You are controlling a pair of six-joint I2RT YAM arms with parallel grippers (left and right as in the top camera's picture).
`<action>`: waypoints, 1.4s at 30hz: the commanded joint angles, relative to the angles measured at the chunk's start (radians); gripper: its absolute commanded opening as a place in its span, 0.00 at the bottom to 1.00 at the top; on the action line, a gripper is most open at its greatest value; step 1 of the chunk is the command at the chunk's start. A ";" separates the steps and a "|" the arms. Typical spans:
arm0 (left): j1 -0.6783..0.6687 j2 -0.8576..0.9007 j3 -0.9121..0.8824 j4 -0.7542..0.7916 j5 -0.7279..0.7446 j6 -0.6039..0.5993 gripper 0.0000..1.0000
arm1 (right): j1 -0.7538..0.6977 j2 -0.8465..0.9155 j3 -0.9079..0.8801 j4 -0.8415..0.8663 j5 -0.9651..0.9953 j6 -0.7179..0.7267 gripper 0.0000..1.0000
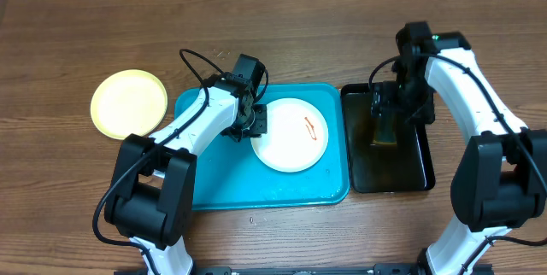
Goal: Clean dirty plates on tray and stack at the side
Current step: 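Lower the right gripper into the black tray and grasp the sponge, then dip and rub the held sponge in the black tray's water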
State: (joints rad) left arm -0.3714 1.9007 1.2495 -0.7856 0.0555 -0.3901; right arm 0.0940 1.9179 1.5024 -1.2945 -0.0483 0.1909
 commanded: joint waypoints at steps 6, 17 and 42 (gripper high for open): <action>0.005 0.001 -0.007 0.002 0.008 -0.010 0.28 | 0.002 -0.012 0.068 -0.066 -0.006 0.003 0.88; 0.005 0.001 -0.007 0.002 0.008 -0.010 0.28 | 0.004 -0.010 0.039 -0.056 -0.025 0.023 0.88; 0.005 0.001 -0.007 0.002 0.008 -0.010 0.28 | 0.017 -0.011 -0.273 0.234 -0.024 0.021 0.17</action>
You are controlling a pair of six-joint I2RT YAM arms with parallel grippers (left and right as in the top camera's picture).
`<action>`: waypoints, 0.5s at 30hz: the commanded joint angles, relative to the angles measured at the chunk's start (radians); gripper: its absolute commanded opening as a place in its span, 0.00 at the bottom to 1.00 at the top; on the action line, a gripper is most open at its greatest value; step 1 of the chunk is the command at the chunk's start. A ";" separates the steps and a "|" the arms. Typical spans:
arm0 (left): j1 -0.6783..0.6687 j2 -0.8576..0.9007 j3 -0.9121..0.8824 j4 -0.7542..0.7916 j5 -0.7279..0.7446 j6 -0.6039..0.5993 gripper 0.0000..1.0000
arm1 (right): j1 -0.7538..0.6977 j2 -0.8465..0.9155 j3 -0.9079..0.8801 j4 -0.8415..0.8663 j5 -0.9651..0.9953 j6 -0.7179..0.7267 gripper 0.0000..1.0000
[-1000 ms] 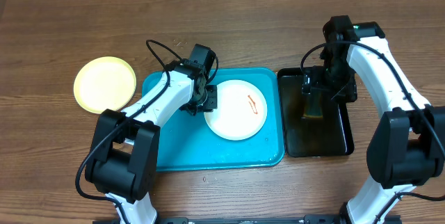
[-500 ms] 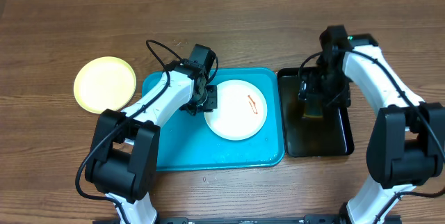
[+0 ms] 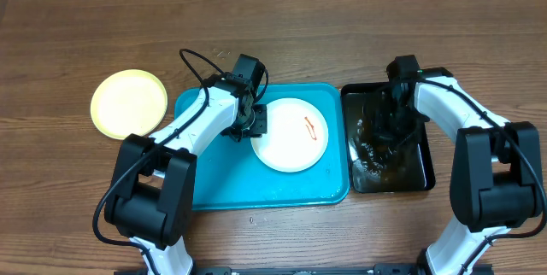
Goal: Clean dirty plates on tray and stack at the side
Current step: 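Dip and rub the held sponge in the black tray's water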
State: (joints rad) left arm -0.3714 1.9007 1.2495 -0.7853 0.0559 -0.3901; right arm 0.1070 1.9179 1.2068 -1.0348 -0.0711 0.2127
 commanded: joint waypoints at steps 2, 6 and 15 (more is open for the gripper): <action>0.005 0.001 -0.007 0.001 0.008 -0.010 0.28 | 0.004 -0.011 0.045 -0.050 -0.001 -0.001 0.34; 0.005 0.001 -0.007 0.002 0.008 -0.010 0.29 | 0.004 -0.011 0.086 -0.060 0.011 -0.005 0.70; 0.005 0.001 -0.007 0.001 0.008 -0.010 0.29 | 0.004 -0.010 0.079 0.013 0.028 -0.003 0.78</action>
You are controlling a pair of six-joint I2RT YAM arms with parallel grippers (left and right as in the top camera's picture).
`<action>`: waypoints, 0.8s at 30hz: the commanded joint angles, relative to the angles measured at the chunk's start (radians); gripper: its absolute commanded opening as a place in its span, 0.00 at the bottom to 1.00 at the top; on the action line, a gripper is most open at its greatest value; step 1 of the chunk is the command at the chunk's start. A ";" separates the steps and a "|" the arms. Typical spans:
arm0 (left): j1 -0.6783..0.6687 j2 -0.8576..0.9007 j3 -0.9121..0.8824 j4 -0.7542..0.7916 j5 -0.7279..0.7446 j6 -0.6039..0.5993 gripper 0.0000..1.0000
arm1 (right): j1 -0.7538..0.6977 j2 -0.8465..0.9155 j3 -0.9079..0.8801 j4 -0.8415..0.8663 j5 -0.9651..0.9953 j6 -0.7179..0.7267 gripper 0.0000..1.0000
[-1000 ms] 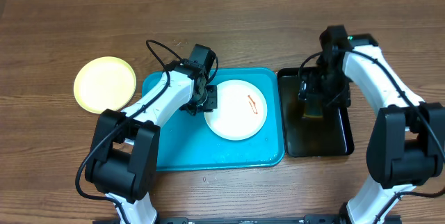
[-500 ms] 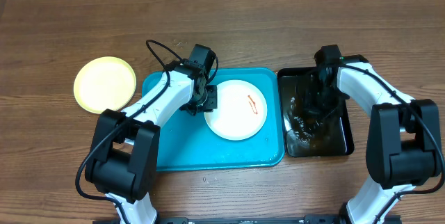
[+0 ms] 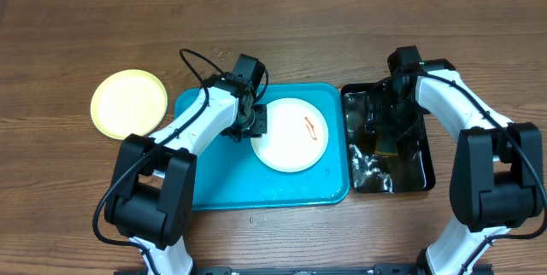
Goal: Clean dirty plates on tray and stack at the side
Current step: 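Dip and rub the held sponge in the black tray's water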
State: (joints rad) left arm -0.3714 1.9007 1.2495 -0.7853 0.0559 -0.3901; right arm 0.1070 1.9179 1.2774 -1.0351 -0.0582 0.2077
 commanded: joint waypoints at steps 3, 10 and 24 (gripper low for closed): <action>0.005 0.001 -0.007 0.001 0.008 -0.010 0.29 | 0.004 -0.008 -0.019 0.035 0.015 0.002 0.66; 0.005 0.001 -0.007 0.001 0.008 -0.010 0.28 | 0.004 -0.008 -0.040 0.061 0.015 0.001 0.72; 0.005 0.001 -0.007 0.002 0.008 -0.010 0.30 | 0.003 -0.008 -0.037 0.166 0.016 0.001 0.38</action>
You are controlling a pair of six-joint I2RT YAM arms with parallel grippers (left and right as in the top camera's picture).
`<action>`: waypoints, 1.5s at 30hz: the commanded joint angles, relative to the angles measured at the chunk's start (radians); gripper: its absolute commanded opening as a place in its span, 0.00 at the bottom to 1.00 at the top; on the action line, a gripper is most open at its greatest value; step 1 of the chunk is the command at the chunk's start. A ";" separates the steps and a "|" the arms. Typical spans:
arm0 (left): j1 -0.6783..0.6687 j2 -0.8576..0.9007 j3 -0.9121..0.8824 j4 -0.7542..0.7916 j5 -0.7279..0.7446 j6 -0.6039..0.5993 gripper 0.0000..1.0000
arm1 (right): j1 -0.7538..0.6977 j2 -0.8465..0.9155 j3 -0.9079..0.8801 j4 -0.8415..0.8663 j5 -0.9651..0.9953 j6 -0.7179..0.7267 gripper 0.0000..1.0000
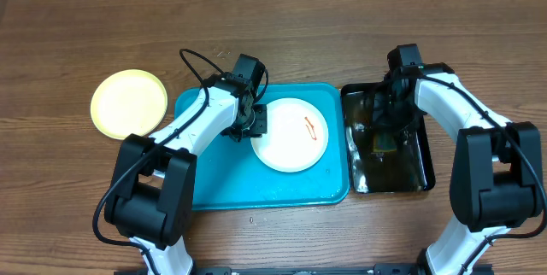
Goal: Clean dirty plates on tray and stack at the side
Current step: 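Dip and rub the held sponge in the black tray's water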
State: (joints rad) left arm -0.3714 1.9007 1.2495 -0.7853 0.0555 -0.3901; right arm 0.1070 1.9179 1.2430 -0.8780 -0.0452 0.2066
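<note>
A white plate (292, 135) with a red smear (313, 129) lies on the teal tray (256, 194). My left gripper (256, 124) sits at the plate's left rim and looks shut on it. A clean yellow plate (129, 103) rests on the table left of the tray. My right gripper (382, 132) is down in the black basin (420, 181), shut on an olive sponge (380, 144) in rippled water. The fingers of both grippers are largely hidden under the wrists.
The basin stands directly against the tray's right edge. Both arms reach in from the near edge of the wooden table (282, 27). A cardboard box edge shows at the far left.
The right gripper with the sponge has shifted slightly left in the basin, and the ripples in the water have changed. The left arm and both plates are where they were.
The left gripper stayed at the white plate's rim throughout. The right gripper first held the sponge in the middle of the basin. Then it was nearer its front left with the water stirred, then back at the middle, where it remains.
</note>
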 commanded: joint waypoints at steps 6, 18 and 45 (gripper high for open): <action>0.005 0.001 -0.007 0.001 0.008 -0.010 0.44 | 0.003 -0.008 0.038 -0.064 0.003 0.002 0.62; 0.005 0.003 -0.012 0.008 -0.004 -0.013 0.29 | 0.003 -0.008 0.047 -0.154 -0.001 0.003 0.62; 0.005 0.009 -0.031 0.027 -0.011 -0.014 0.19 | 0.003 -0.008 0.026 -0.122 -0.001 0.006 0.40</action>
State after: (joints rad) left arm -0.3714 1.9007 1.2308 -0.7624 0.0551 -0.3935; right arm 0.1070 1.9179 1.2659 -1.0058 -0.0475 0.2092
